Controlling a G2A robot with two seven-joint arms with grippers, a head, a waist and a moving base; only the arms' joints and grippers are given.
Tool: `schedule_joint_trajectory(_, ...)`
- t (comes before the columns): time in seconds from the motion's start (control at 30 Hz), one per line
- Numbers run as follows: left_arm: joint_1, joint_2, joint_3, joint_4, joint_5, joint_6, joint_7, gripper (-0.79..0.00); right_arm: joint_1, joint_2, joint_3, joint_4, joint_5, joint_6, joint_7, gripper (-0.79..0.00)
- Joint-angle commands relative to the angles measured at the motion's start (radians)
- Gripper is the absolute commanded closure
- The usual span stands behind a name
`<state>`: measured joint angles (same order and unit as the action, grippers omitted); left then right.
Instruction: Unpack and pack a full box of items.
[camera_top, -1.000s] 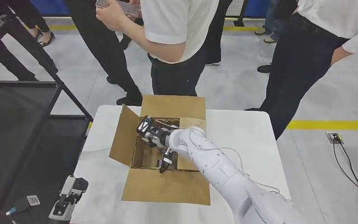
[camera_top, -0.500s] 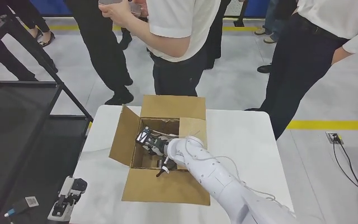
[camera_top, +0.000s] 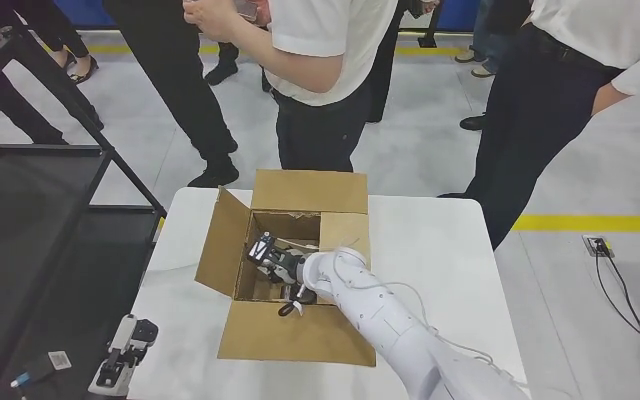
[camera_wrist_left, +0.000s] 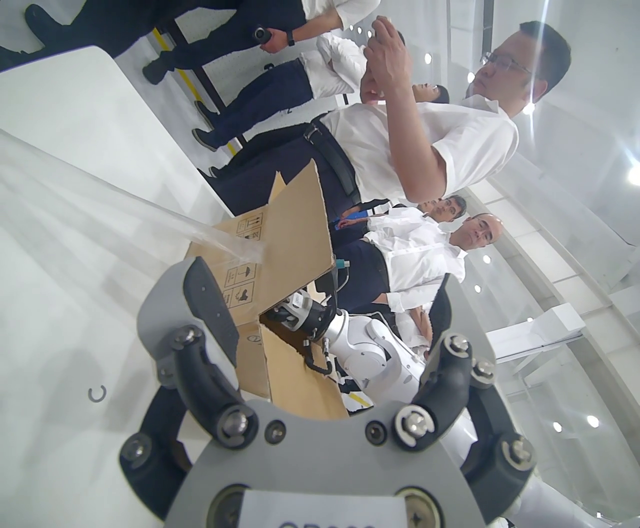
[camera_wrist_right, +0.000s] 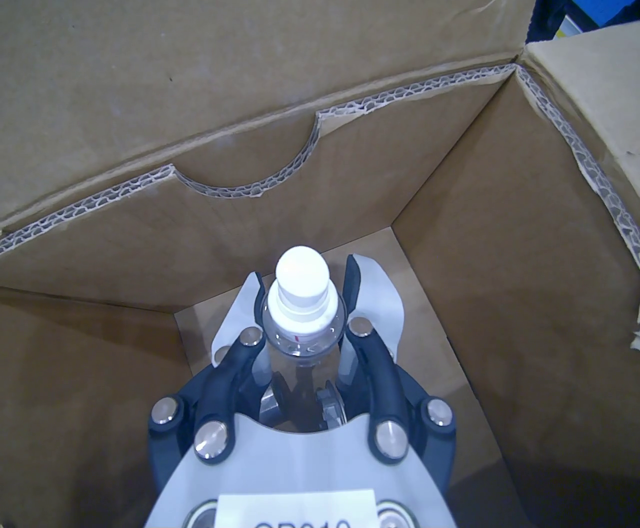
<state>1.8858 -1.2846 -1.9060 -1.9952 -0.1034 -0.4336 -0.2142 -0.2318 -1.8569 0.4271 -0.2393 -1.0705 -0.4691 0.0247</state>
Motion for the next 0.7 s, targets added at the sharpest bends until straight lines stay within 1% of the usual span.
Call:
schedule_joint_trajectory(0.0,0.000,0.000,0.001,-0.001,0.002,0.001,-0.001,-0.785,0.000,-0.002,0.002,0.005,-0.002,0.000,-0.004,-0.336)
schedule_joint_trajectory(0.1,-0.001,-0.001,0.002,-0.002,0.004,0.002,0.000,-0.785,0.000,-0.004,0.006,0.010,-0.006,-0.004,-0.008,-0.366)
schedule_joint_trajectory(0.33,-0.004,-0.002,0.006,0.000,0.008,0.002,-0.004,-0.785,0.004,-0.007,0.011,0.012,-0.026,0.000,-0.025,-0.391)
schedule_joint_trajectory(0.37,-0.005,-0.002,0.006,0.000,0.009,0.003,-0.004,-0.785,0.004,-0.007,0.012,0.011,-0.028,-0.002,-0.031,-0.428)
schedule_joint_trajectory(0.43,-0.006,-0.002,0.008,0.000,0.008,0.003,-0.004,-0.785,0.005,-0.006,0.013,0.005,-0.035,-0.004,-0.048,-0.468)
schedule_joint_trajectory(0.47,-0.007,-0.002,0.008,0.001,0.008,0.003,-0.005,-0.785,0.005,-0.005,0.014,0.002,-0.040,-0.007,-0.061,-0.517)
schedule_joint_trajectory(0.53,-0.010,-0.002,0.008,0.001,0.008,0.005,-0.005,-0.785,0.006,-0.002,0.014,-0.005,-0.052,-0.006,-0.081,-0.656)
schedule_joint_trajectory(0.6,-0.013,-0.002,0.009,0.002,0.005,0.006,-0.005,-0.785,0.006,0.003,0.014,-0.015,-0.066,-0.025,-0.115,-0.776)
schedule_joint_trajectory(0.67,-0.018,-0.002,0.010,0.005,0.006,0.011,-0.007,-0.785,0.006,0.009,0.015,-0.025,-0.080,-0.031,-0.149,-0.785)
